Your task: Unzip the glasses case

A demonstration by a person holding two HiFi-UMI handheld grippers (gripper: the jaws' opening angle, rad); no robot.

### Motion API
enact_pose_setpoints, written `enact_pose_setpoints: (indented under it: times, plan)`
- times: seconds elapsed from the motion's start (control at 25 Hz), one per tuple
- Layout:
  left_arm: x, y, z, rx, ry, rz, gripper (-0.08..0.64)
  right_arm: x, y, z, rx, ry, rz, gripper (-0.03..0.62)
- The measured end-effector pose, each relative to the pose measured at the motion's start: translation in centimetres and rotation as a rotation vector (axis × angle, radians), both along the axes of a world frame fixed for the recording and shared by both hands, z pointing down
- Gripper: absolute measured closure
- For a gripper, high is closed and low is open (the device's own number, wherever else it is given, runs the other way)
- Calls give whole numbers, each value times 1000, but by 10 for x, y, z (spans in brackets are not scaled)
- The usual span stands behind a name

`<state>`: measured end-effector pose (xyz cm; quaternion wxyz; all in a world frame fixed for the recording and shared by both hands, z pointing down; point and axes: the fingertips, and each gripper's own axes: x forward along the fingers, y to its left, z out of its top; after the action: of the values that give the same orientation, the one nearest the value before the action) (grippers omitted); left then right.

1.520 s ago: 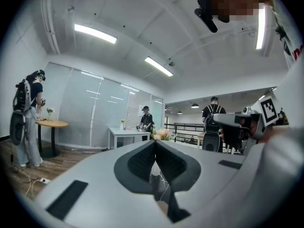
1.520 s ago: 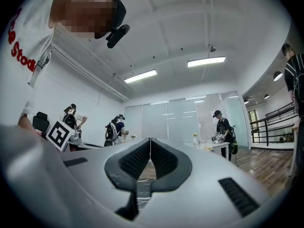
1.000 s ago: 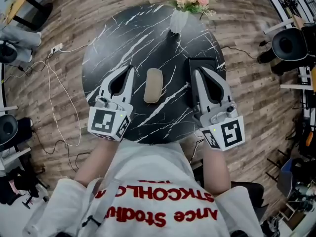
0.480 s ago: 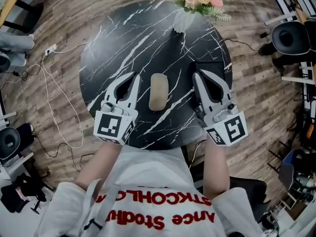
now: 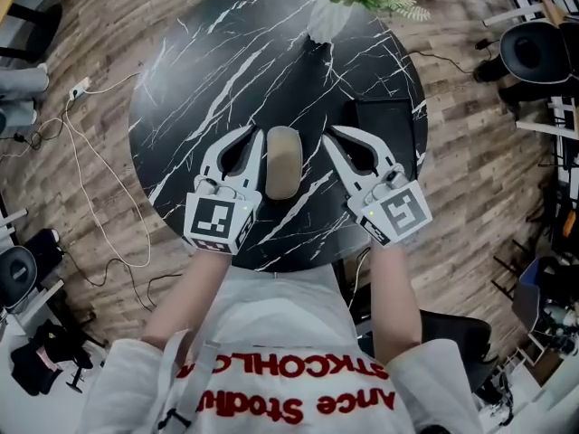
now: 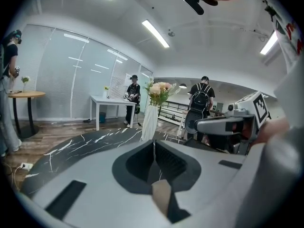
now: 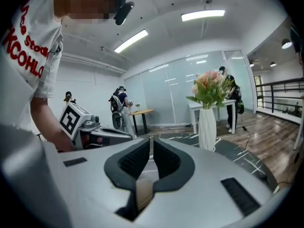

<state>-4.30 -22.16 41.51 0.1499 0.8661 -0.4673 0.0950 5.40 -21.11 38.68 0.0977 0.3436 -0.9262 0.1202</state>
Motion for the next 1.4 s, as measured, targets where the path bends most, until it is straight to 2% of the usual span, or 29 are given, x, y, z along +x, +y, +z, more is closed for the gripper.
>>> enact_pose_setpoints:
  times: [0.08, 0.16, 0.28, 0.4, 0.52, 0.6, 0.72, 0.84, 0.96, 1.04, 1.24, 1.4]
  plan:
    - [6, -1, 11, -21, -7, 16, 549, -5, 4, 17, -60, 12, -42, 565]
    - [12, 0, 25, -56, -20, 34, 545, -9, 9, 34, -116, 34, -80, 518]
    - [20, 8, 48, -121, -39, 64, 478, -13, 17, 62, -196, 76, -116, 464]
    - [24, 17, 68, -177, -60, 88, 469, -16, 28, 90, -242, 163, -163, 439]
    - [33, 24, 88, -246, -89, 146, 438, -18, 36, 110, -257, 261, -241, 422]
    - [41, 26, 98, -280, -116, 188, 401, -16, 38, 119, -255, 328, -288, 419]
    - [54, 30, 111, -322, -155, 257, 394, -13, 36, 128, -227, 453, -382, 413]
    - [62, 35, 122, -346, -218, 318, 394, -9, 37, 140, -170, 644, -537, 402]
    - [62, 38, 123, -331, -283, 350, 383, -3, 35, 156, -131, 819, -694, 387]
    - [62, 41, 121, -322, -300, 364, 374, -4, 31, 164, -130, 863, -762, 378]
    - [58, 52, 126, -340, -327, 394, 342, -12, 30, 183, -118, 901, -937, 360]
    - [54, 59, 124, -341, -350, 418, 342, -14, 29, 198, -74, 998, -1070, 359]
